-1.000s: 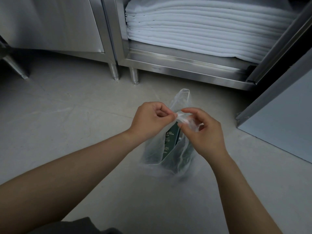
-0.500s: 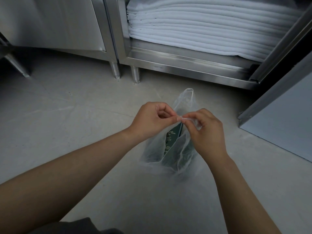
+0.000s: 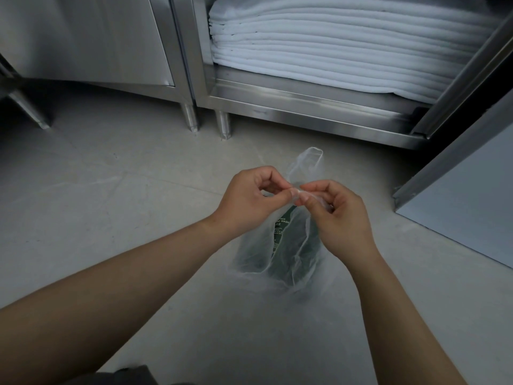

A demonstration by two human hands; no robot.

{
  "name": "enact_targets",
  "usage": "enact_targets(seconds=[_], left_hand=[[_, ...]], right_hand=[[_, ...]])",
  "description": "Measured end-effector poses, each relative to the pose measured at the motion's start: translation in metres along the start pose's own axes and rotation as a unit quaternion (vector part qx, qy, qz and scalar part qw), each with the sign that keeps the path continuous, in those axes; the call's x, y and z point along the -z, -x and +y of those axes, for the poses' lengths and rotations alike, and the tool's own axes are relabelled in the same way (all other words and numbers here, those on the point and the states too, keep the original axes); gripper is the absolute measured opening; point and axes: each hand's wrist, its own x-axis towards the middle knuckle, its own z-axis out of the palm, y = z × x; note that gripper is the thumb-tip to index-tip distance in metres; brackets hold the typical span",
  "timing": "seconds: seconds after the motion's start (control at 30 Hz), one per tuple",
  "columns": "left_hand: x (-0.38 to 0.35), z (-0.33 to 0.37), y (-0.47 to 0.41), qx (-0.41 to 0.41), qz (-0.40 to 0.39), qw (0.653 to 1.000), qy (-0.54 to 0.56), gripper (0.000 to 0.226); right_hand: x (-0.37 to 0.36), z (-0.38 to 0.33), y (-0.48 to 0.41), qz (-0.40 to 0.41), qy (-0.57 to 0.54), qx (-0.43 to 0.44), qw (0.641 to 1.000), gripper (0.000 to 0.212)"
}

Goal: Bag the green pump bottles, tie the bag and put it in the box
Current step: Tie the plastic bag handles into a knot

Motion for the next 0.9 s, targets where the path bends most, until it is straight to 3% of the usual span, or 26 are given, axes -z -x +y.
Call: enact_targets(seconds=[0.07, 0.23, 0.5, 0.67, 0.9], left_hand=[[0.0003, 0.0001, -0.0005, 0.003, -0.003, 1.000, -0.001, 0.015], [0.0000, -0.0031, -0.0011, 0.011, -0.018, 1.000, -0.015, 0.012], [0.0005, -0.0049, -0.0025, 0.014, -0.043, 0.999, -0.013, 0.010], [0.0016, -0.0071, -0.0037, 0.037, -0.061, 0.997, 0.025, 0.012], [0.0025, -0.0076, -0.0044, 0.038, -0.063, 0.996, 0.057, 0.013]], right_hand=[[0.0009, 0.0028, -0.0010, -0.004, 0.042, -0.001, 0.999, 0.003], [0.0016, 0.0065, -0.0031, -0.031, 0.097, 0.010, 0.995, 0.021], [0.0049, 0.0088, -0.0030, -0.061, 0.054, -0.014, 0.997, 0.018], [0.0046, 0.0107, -0.0016, -0.044, -0.047, -0.032, 0.997, 0.014], [0.0049, 0.0073, 0.0014, -0.041, -0.017, 0.054, 0.998, 0.021]])
